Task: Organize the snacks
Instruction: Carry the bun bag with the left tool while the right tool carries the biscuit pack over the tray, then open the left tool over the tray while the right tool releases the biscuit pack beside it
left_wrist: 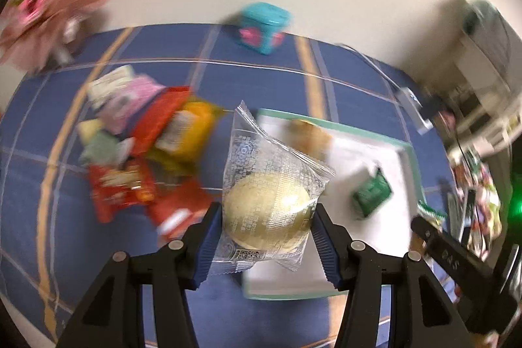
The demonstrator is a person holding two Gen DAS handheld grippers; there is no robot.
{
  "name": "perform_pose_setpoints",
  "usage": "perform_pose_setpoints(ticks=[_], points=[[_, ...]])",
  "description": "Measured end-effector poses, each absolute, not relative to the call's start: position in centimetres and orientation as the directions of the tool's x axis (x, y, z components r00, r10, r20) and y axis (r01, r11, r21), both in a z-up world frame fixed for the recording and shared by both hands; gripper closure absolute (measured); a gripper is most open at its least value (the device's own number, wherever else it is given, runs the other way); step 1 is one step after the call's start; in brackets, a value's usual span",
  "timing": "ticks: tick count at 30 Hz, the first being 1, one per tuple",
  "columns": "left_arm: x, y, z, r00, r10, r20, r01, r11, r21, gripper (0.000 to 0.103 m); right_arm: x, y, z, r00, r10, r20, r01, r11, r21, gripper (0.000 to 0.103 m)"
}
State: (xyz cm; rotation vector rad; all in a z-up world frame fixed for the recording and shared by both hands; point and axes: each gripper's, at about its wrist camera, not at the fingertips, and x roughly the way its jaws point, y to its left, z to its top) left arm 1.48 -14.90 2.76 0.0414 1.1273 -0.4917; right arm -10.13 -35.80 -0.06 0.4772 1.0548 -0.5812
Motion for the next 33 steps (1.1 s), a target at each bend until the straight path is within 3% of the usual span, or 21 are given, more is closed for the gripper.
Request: perform_pose_setpoints(ticks=[12, 27, 33], points=[[0.7, -23.1, -1.0, 0.277, -0.341, -0.898, 0.522, 0.838, -0.157, 0.045, -9.3, -39.1, -1.6, 0.389, -0.199, -0.899, 0.668, 0.733, 0.127, 0.052], [2.5, -24.9, -2.4, 0.275, -0.356, -0.893, 0.52, 0.836, -0.173, 0.041, -8.6, -40.6, -3.9, 0.389, -0.188, -0.902, 0.671, 0.729, 0.138, 0.048], [2.1, -24.3, -1.5, 0.288, -0.291, -0.912, 0.502, 0.857, -0.115, 0.037, -9.1, -40.5, -3.7, 0.365, -0.187, -0.912, 0.68, 0.722, 0.124, 0.044]])
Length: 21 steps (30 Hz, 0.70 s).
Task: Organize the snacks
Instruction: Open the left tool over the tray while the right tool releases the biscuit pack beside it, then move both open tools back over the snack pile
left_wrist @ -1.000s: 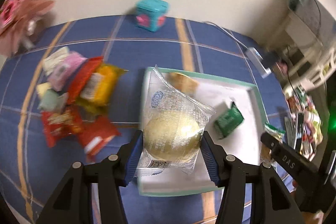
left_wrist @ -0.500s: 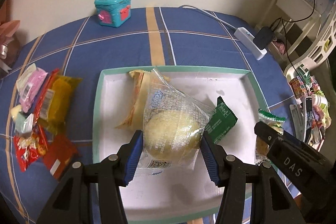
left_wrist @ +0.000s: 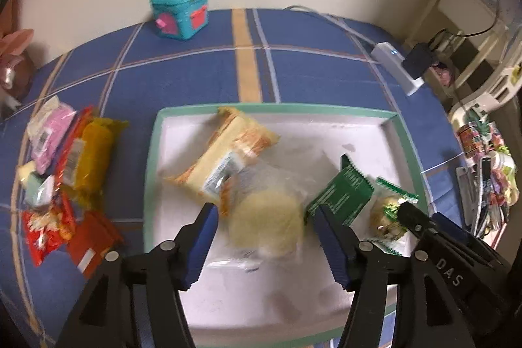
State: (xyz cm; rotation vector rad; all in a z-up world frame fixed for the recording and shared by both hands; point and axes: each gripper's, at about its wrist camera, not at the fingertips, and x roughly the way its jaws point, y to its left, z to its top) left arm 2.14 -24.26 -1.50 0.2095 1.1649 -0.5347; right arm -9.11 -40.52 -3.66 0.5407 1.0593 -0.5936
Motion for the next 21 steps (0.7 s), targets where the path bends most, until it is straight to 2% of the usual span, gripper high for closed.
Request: perform_pose_setpoints(ticks=[3, 4, 6, 7, 10, 13, 18, 19, 21], points=[[2.2, -23.4, -1.5, 0.292, -0.242, -0.925, 0.473, 0.877, -0.08, 0.035, -9.2, -39.9, -3.3, 0.354, -0.19, -0.916, 0.67, 0.734, 0.107, 0.042], [2.3, -23.0, -1.5, 0.294, -0.23, -0.928, 0.463, 0.883, -0.072, 0.032, -9.2, -39.7, -3.2, 0.353, -0.189, -0.916, 0.667, 0.738, 0.104, 0.037], [2.4, -22.1, -1.4, 0.303, -0.208, -0.93, 0.437, 0.897, -0.058, 0.018, -9.3, -39.1, -2.9, 0.36, -0.185, -0.914, 0.659, 0.745, 0.109, 0.026], [2.5, -21.7, -1.3, 0.307, -0.201, -0.93, 0.427, 0.902, -0.054, 0.017, -9.3, -38.8, -2.7, 0.366, -0.183, -0.913, 0.652, 0.75, 0.111, 0.021], [2.7, -20.2, -1.2, 0.315, -0.181, -0.932, 0.389, 0.92, -0.047, 0.015, -9.2, -37.6, -2.3, 0.377, -0.181, -0.908, 0.63, 0.769, 0.109, 0.017], [2.8, -18.4, -1.1, 0.323, -0.173, -0.931, 0.353, 0.934, -0.052, 0.0, -9.0, -36.5, -2.1, 0.379, -0.179, -0.908, 0.615, 0.782, 0.102, 0.017], [2.9, -15.1, -0.9, 0.332, -0.142, -0.932, 0.288, 0.957, -0.043, 0.0, -8.8, -34.7, -1.7, 0.384, -0.182, -0.905, 0.586, 0.805, 0.087, 0.015], [3.0, -14.6, -0.8, 0.333, -0.14, -0.933, 0.28, 0.959, -0.045, 0.0, -8.8, -34.4, -1.5, 0.387, -0.184, -0.903, 0.582, 0.809, 0.084, 0.01], [3.1, -13.5, -0.5, 0.339, -0.136, -0.931, 0.258, 0.965, -0.047, 0.0, -8.9, -33.7, -1.2, 0.399, -0.19, -0.897, 0.575, 0.814, 0.083, 0.005]])
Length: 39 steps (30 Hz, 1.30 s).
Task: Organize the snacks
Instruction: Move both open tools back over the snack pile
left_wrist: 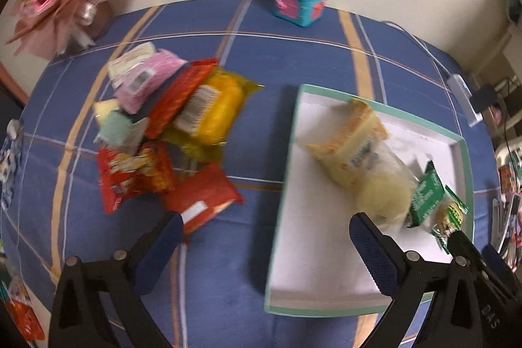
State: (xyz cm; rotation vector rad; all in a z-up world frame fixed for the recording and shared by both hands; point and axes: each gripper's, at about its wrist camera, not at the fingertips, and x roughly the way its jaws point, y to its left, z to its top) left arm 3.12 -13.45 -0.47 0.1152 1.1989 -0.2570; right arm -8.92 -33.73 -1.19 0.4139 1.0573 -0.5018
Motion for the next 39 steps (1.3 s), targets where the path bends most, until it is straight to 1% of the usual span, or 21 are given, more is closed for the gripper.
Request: perform_pose_setpoints(ticks=[6, 9, 10, 11, 14, 17, 20, 24, 30, 35, 39], points=[[3.6, -9.8, 1.0, 0.375, -0.106, -0.921, 0.192, 0.981, -0.034, 0.0, -8.7, -31.6, -0.9, 0.412, -0.188, -0.892, 0.537, 0.841, 0.07, 0.005], [4.3, -8.6, 1.4, 0.397, -0.077, -0.915, 0.177, 0.984, -0.006, 0.0, -8.1, -30.8, -1.2, 0.415, -0.178, -0.892, 0.526, 0.847, 0.075, 0.004], [4.9, -8.3, 1.5, 0.401, -0.067, -0.914, 0.177, 0.984, 0.006, 0.0, -7.8, -30.6, -1.4, 0.418, -0.175, -0.892, 0.531, 0.843, 0.083, 0.001], [5.5, -8.2, 1.4, 0.407, -0.059, -0.912, 0.178, 0.984, 0.016, 0.0, -7.4, -30.5, -1.6, 0.416, -0.174, -0.893, 0.539, 0.838, 0.087, 0.0], [7.7, -7.7, 1.0, 0.405, -0.067, -0.912, 0.205, 0.979, 0.019, 0.0, -5.3, -30.0, -2.3, 0.412, -0.167, -0.895, 0.537, 0.839, 0.09, 0.0], [9.7, -6.6, 1.4, 0.41, -0.053, -0.911, 0.176, 0.984, 0.022, 0.0, -3.0, -29.4, -2.1, 0.436, -0.134, -0.89, 0.509, 0.852, 0.121, 0.0], [10.3, -5.0, 2.3, 0.428, -0.061, -0.902, 0.144, 0.99, 0.002, 0.0, -1.8, -28.0, -0.6, 0.477, -0.142, -0.867, 0.462, 0.88, 0.11, 0.0], [9.7, -2.3, 1.9, 0.418, -0.057, -0.906, 0.106, 0.994, -0.014, 0.0, -1.6, -24.9, 1.0, 0.55, -0.08, -0.832, 0.362, 0.92, 0.151, 0.0], [9.1, 1.0, 0.1, 0.36, -0.044, -0.932, 0.048, 0.998, -0.029, 0.0, -0.5, -20.0, -0.1, 0.53, 0.001, -0.848, 0.26, 0.952, 0.164, 0.0], [9.8, 4.0, -1.1, 0.334, -0.039, -0.942, -0.034, 0.998, -0.053, 0.0, 1.1, -15.8, -1.5, 0.515, 0.036, -0.856, 0.168, 0.976, 0.142, 0.0], [10.4, 5.4, -1.8, 0.319, -0.049, -0.946, -0.069, 0.995, -0.075, 0.0, 2.6, -13.2, -3.2, 0.49, 0.058, -0.87, 0.102, 0.987, 0.123, 0.0]])
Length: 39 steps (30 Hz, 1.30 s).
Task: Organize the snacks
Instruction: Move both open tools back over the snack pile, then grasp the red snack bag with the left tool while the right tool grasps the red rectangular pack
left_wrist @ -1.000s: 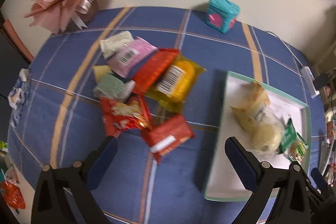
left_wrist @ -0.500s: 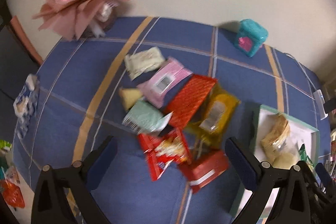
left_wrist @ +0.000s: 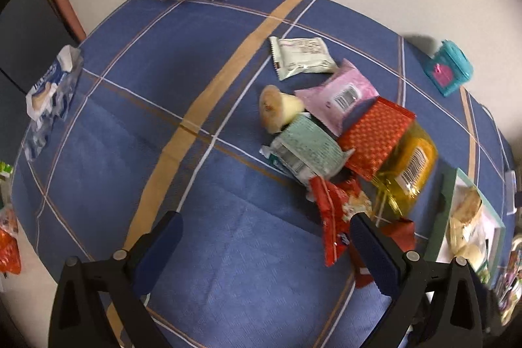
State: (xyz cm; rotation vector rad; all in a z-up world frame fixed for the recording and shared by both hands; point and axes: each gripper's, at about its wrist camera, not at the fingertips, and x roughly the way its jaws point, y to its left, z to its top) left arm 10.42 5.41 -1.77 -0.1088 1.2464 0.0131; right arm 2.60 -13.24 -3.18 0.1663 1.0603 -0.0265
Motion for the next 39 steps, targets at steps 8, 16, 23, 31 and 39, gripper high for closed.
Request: perform_pose_setpoints(ticks=[8, 16, 23, 31, 39], points=[[11.7, 5.0, -2.6, 0.293, -0.131, -0.947, -0.064, 0.986, -0.156, 0.0, 4.3, -11.2, -5.8, 0.439, 0.046, -0.897, 0.05, 0.996, 0.075, 0.002], [12.4, 2.8, -4.3, 0.237, -0.189, -0.953, -0.02, 0.98, -0.199, 0.002, 5.0, -11.3, -8.1, 0.389, 0.027, -0.921, 0.057, 0.997, 0.053, 0.014], [12.8, 1.9, -6.0, 0.191, -0.24, -0.952, -0.021, 0.968, -0.248, 0.016, 5.1, -12.5, -8.9, 0.375, 0.055, -0.925, 0.086, 0.992, 0.093, 0.026], [12.6, 0.4, -6.5, 0.181, -0.278, -0.943, 0.001, 0.959, -0.283, 0.05, 5.0, -13.3, -8.9, 0.371, 0.057, -0.927, 0.099, 0.99, 0.101, 0.031], [11.9, -0.2, -5.8, 0.207, -0.263, -0.942, -0.027, 0.961, -0.275, 0.052, 4.3, -14.0, -8.5, 0.359, 0.065, -0.931, 0.121, 0.986, 0.116, 0.032]])
